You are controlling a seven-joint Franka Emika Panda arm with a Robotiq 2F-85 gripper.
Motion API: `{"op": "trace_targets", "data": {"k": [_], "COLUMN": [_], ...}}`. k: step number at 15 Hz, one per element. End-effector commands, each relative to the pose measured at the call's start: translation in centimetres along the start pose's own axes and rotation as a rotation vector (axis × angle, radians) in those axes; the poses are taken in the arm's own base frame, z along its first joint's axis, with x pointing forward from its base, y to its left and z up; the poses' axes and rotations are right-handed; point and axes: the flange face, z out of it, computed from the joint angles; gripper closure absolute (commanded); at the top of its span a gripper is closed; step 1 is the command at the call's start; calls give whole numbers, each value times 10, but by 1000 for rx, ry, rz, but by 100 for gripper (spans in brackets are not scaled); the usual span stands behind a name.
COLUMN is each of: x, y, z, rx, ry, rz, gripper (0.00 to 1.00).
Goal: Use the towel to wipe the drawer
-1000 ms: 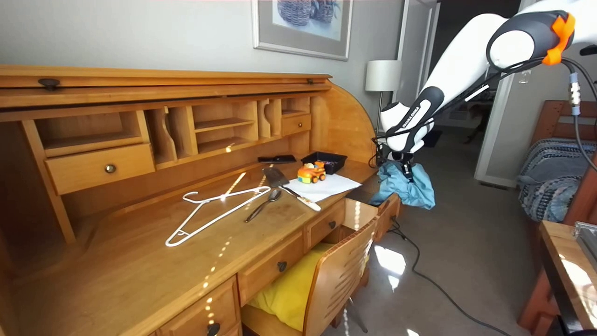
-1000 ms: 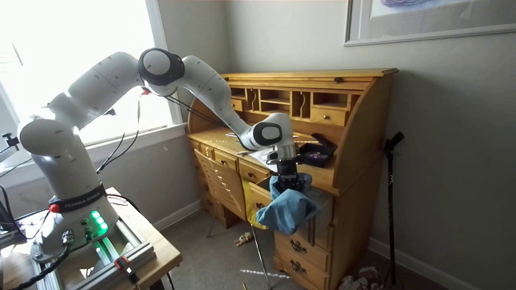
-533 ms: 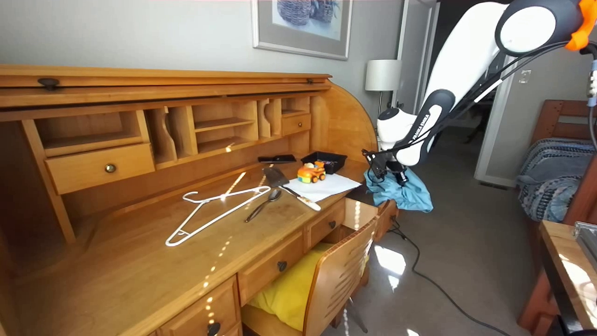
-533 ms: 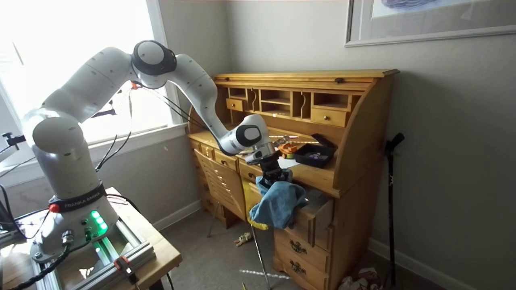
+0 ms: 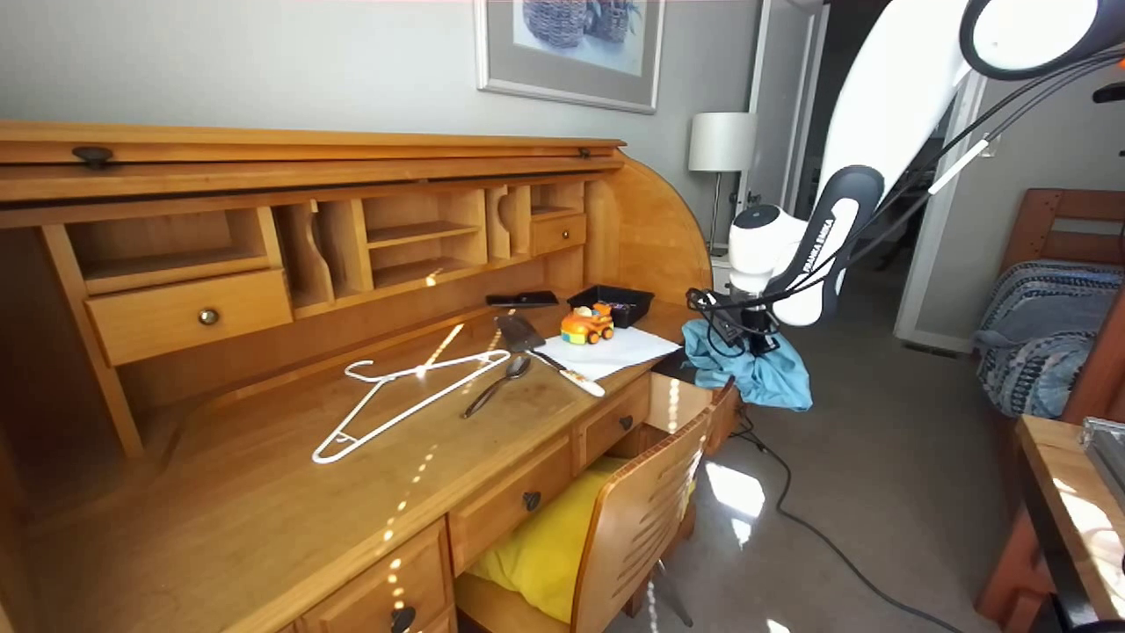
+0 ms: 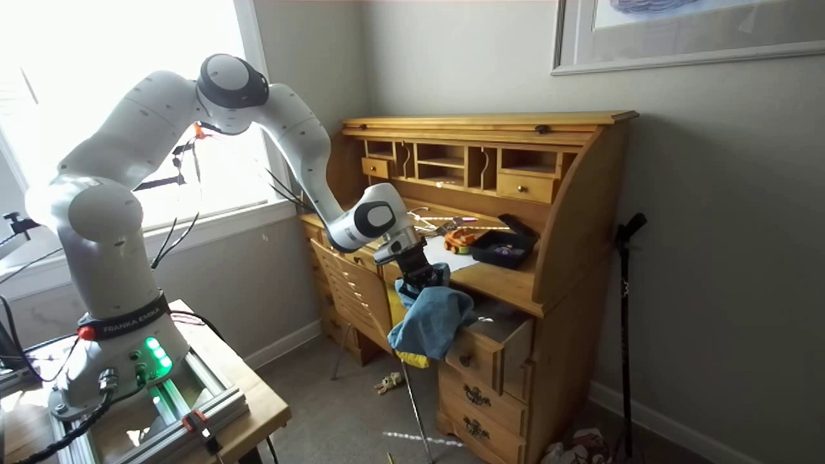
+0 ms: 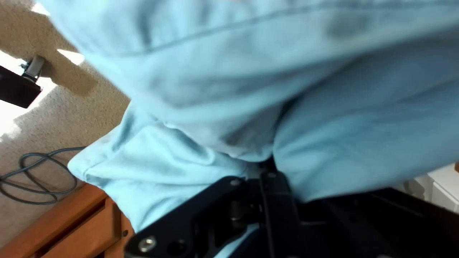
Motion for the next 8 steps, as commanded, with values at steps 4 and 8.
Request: {"op": "trace_targets", "data": {"k": [4, 8], "x": [79, 102], "y": [-55, -70], "z": [33, 46], "rx": [-101, -131], "ry": [58, 89], "rz": [303, 375], "gripper": [98, 98]}}
